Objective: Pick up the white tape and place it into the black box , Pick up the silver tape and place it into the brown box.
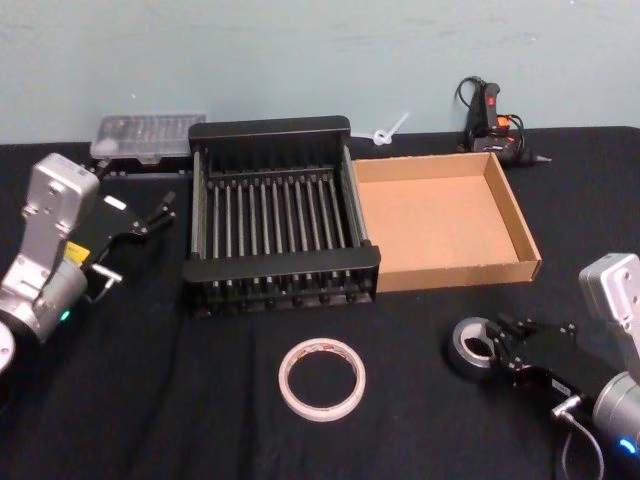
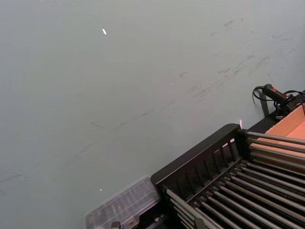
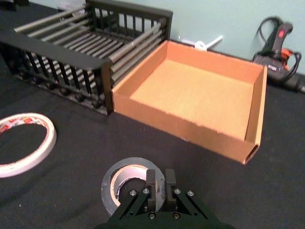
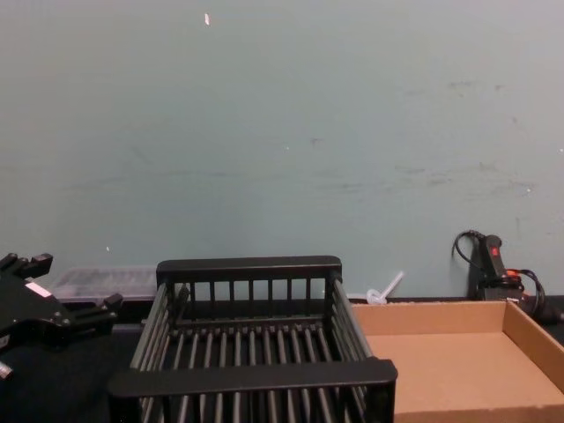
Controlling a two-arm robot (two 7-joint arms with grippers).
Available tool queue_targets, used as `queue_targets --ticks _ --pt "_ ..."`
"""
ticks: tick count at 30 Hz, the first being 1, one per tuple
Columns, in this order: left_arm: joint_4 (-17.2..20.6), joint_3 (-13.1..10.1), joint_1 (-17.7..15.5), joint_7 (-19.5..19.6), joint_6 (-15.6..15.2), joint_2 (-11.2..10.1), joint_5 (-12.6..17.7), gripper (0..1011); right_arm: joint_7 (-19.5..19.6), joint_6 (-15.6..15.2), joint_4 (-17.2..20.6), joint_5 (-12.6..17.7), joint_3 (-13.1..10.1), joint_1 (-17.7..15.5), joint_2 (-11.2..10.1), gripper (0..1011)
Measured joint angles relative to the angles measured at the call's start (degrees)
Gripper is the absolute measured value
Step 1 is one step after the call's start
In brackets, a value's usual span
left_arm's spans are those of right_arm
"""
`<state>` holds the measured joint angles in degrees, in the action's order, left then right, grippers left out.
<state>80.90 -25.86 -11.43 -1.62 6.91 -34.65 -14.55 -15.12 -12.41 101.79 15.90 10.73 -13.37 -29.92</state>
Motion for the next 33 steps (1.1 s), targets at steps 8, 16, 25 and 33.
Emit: queue_targets --ticks 8,16,25,33 --pt "0.00 0.00 0.00 0.00 0.00 0.00 0.00 1001 -2.26 1.60 1.40 -0.83 -0.95 0.96 -0.31 125" --pt "0.00 0.00 0.00 0.00 0.00 0.00 0.00 1001 -3.92 3.36 1.47 -1.71 -1.20 3.99 -0.67 125" --pt "0.00 0.00 0.00 0.00 0.00 0.00 0.00 1001 -5.31 4.68 -1.35 -2.63 -0.29 9.62 -0.10 125" --pt "0.00 0.00 0.00 0.00 0.00 0.00 0.00 1001 -5.56 4.71 -5.68 -3.70 1.06 15.74 1.29 125"
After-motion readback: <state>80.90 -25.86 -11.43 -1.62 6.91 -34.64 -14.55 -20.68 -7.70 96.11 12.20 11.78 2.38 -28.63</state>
